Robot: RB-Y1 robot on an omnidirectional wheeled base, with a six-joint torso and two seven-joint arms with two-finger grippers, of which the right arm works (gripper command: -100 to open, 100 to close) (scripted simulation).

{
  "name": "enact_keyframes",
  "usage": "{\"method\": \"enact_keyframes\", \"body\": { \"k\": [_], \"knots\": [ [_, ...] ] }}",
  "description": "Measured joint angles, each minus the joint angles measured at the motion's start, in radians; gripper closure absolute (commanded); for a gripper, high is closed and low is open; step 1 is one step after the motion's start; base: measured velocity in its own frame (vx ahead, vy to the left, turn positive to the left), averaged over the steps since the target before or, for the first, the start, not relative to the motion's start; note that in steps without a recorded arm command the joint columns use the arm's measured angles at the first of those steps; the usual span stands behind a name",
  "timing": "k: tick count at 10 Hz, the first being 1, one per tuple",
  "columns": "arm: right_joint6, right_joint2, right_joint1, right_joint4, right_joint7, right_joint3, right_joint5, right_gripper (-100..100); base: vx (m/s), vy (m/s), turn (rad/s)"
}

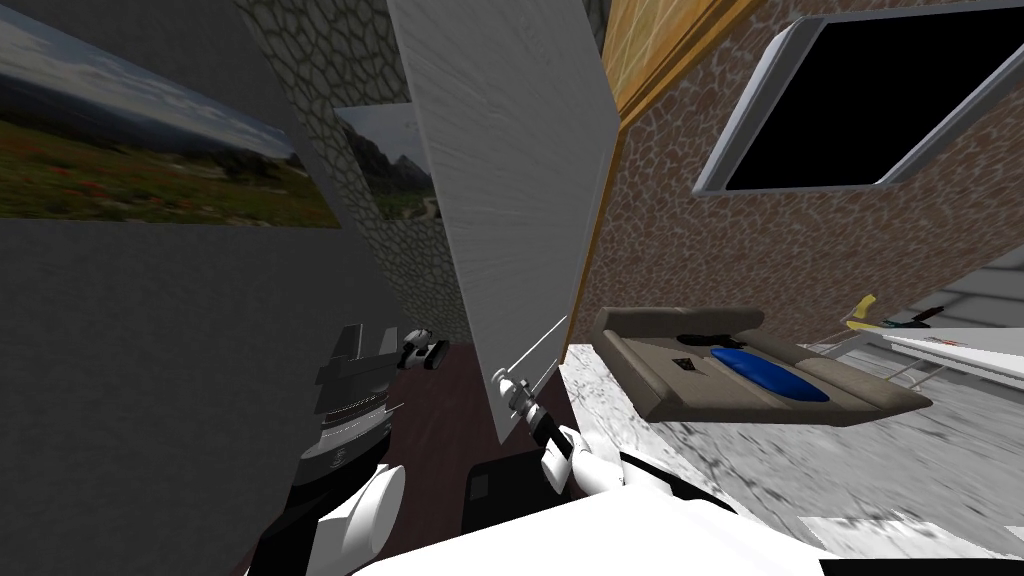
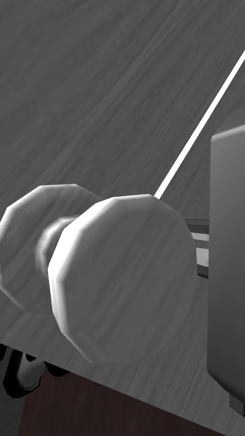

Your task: Push the door open

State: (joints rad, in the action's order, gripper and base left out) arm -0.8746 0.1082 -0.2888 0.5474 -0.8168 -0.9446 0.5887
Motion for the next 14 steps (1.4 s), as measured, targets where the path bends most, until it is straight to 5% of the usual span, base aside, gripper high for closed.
{"method": "enact_keyframes", "body": {
  "k": [1,2,3,5,6,8,13,14],
  "knots": [
    [0.010,0.006,0.002,0.014,0.005,0.001,0.001,100,0.000,0.000,0.000],
    [-0.015,-0.014,-0.018,-0.043,-0.013,-0.005,-0.003,100,0.009,0.015,-0.033],
    [-0.029,-0.026,-0.020,-0.066,-0.038,-0.009,0.002,-100,-0.020,-0.062,-0.038],
    [-0.029,-0.027,-0.018,-0.062,-0.084,-0.033,0.036,-100,-0.050,-0.119,-0.026],
    [-0.021,-0.011,-0.007,-0.028,-0.095,-0.040,0.052,-100,-0.073,-0.105,0.011],
    [-0.036,-0.038,-0.020,-0.068,-0.140,-0.064,0.067,-100,-0.051,-0.024,0.000],
    [-0.009,-0.031,0.007,0.035,-0.191,-0.106,0.125,-100,-0.048,-0.063,-0.008],
    [-0.013,-0.040,0.004,0.021,-0.207,-0.115,0.131,-100,-0.048,-0.063,-0.014]
  ]
}}
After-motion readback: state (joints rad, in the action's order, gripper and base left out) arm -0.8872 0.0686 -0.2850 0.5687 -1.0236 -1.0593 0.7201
